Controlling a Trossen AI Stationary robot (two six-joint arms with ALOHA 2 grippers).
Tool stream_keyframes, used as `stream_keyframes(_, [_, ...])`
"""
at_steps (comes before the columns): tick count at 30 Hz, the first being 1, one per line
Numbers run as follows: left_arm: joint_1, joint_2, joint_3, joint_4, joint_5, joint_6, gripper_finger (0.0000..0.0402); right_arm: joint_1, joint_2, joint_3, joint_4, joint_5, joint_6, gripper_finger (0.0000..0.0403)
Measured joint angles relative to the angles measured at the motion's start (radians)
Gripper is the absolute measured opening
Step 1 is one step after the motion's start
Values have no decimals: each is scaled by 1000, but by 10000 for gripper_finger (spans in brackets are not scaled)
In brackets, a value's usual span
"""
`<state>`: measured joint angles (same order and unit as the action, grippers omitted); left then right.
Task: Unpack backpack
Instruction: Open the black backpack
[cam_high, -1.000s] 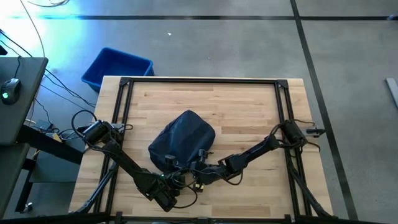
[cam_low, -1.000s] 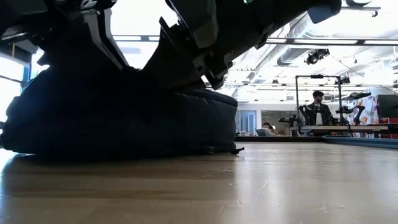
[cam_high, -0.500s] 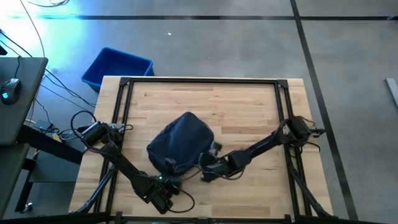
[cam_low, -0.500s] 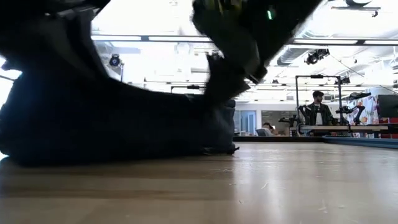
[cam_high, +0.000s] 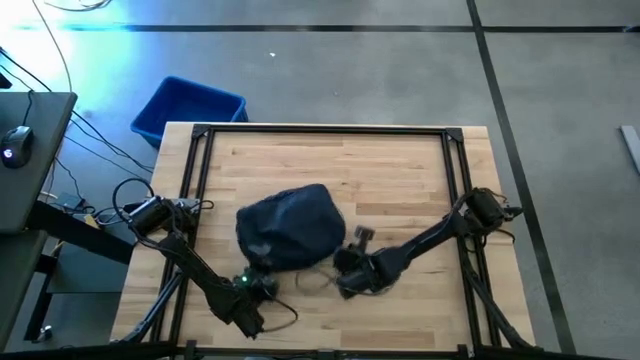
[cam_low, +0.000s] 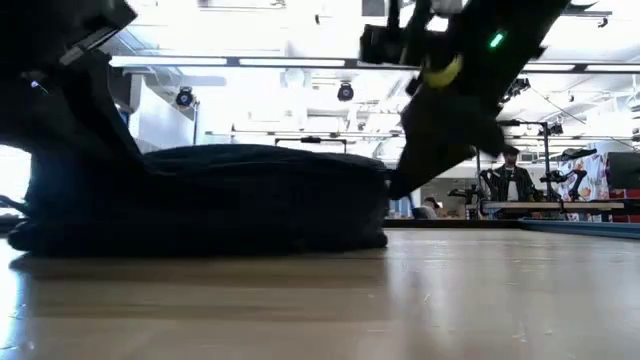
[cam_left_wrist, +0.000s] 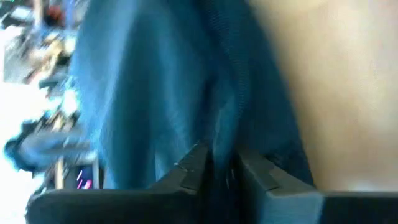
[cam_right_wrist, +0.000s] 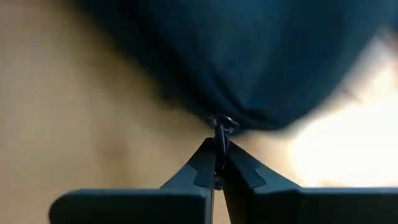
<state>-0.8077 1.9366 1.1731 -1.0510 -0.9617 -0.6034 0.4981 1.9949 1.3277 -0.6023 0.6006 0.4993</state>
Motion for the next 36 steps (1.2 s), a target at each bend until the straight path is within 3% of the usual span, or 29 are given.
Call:
stream_keyframes(3, [10, -1, -11, -154, -14, -183, 83, 28, 4, 0, 220, -90, -159, 0])
stream_keyframes(7, [-3, -3, -2, -310, -17, -381, 124, 37, 4, 0, 347, -107, -245, 0])
stream_keyframes(12, [-49, -4, 72, -336, -15, -407, 157, 29, 4, 0, 352, -93, -246, 0])
stream_keyframes(17, [-63, -5, 154, -147, -152, -244, 164, 24, 4, 0, 374, -93, -247, 0])
stream_keyframes(19, [-48, -5, 156, -6, -207, -87, 165, 24, 4, 0, 390, -92, -259, 0])
stream_keyframes(24, [30, -5, 116, 311, -202, 368, 165, 25, 4, 0, 413, -97, -280, 0])
stream_keyframes(31, [129, -5, 112, 512, -109, 683, 165, 25, 4, 0, 414, -98, -280, 0])
stream_keyframes(36, [194, -1, 112, 549, 49, 704, 163, 26, 4, 0, 415, -101, -281, 0])
